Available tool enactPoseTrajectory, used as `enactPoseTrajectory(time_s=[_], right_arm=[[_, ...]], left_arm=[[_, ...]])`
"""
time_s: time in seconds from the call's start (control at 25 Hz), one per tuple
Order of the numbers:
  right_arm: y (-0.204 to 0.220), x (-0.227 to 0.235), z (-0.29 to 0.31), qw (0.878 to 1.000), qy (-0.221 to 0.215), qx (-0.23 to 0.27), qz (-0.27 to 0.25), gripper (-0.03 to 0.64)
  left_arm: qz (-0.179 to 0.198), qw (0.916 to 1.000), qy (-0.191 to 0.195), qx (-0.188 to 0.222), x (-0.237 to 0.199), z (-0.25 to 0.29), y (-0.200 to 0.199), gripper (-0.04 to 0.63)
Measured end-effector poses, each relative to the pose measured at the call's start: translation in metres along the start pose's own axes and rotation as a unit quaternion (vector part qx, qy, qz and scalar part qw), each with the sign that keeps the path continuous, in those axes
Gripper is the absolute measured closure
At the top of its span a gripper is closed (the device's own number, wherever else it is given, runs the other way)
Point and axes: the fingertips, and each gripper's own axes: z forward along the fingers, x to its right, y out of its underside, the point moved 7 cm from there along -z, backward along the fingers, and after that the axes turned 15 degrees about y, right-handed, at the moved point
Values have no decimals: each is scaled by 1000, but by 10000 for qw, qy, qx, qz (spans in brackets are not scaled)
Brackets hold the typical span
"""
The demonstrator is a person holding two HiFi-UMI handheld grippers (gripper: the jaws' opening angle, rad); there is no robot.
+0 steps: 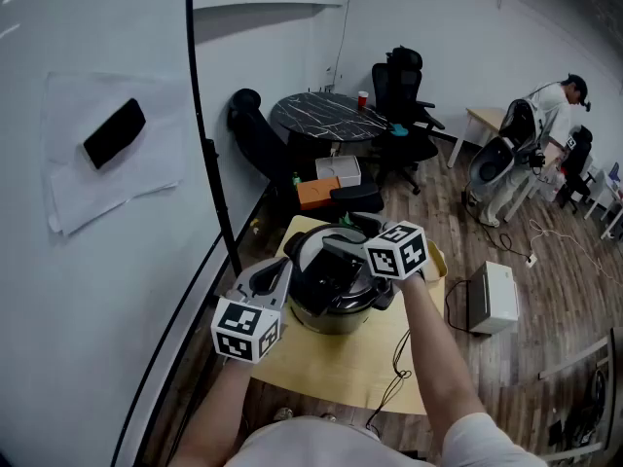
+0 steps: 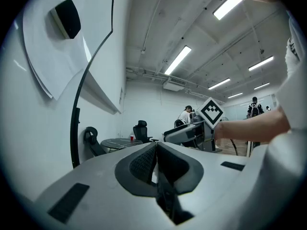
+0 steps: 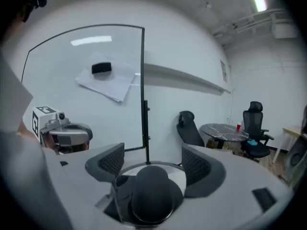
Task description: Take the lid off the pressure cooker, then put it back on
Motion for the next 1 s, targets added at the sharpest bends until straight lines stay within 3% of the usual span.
enactPoseTrajectory(time_s=[0.16, 0.32, 0.44, 0.68, 1.0], right_arm=[[-20, 6, -34, 9940, 483, 959, 218, 268], [-23, 12, -63, 9833, 1053, 1450, 318, 288], [-18, 18, -86, 9728, 1680, 1572, 272, 321], [10, 29, -131, 9477, 2753, 1577, 342, 451], [50, 32, -169, 9290, 3375, 1379, 637, 589]], left_arm=[[10, 9999, 82, 64, -1, 10, -5, 581], [29, 9997, 217, 142, -1, 20, -9, 581], [35, 9993, 324, 201, 1, 29, -13, 581], [26, 9980, 582, 260, 8, 48, -14, 581], [-57, 9958, 879, 234, 22, 67, -6, 581]])
